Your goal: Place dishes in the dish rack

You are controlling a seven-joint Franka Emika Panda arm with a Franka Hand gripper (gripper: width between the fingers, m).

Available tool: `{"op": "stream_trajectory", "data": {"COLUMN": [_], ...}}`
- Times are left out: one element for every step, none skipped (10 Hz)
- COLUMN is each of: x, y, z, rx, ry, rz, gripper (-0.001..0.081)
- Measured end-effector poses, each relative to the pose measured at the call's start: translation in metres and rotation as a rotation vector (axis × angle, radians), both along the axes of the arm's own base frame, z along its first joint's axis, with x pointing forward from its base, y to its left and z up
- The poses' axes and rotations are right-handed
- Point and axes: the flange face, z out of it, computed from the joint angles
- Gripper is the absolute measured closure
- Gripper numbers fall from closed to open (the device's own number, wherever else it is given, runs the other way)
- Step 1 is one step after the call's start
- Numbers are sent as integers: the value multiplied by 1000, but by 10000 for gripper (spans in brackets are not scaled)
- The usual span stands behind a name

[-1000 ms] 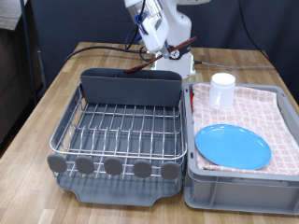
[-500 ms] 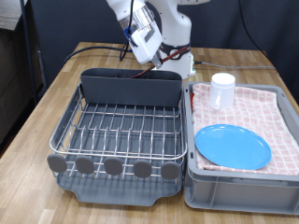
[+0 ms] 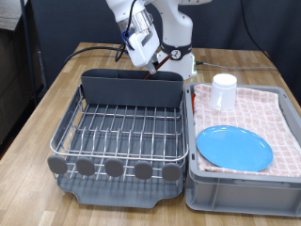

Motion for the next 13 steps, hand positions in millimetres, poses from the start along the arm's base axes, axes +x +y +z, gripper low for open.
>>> {"op": "stream_trajectory", "data": {"x": [2,6,9,14,18,23,27,31,36,41,46,50,53], "y": [3,8,15,24,36,49,62,74,87,102,118,135,151], "z": [5,11,18,27,37,49,60,71,81,89,98,106,112], "rx": [-83,-170,-249,-323,-385,-437,-475,-499,-515,-519,-510,-489,-469], "ry": [34,62,88,103,117,123,121,109,91,71,47,24,6], "rz": [1,3,8,20,30,44,59,85,117,173,265,385,508], "gripper": [415,235,235,71,17,17,7,7,4,4,4,4,4]}}
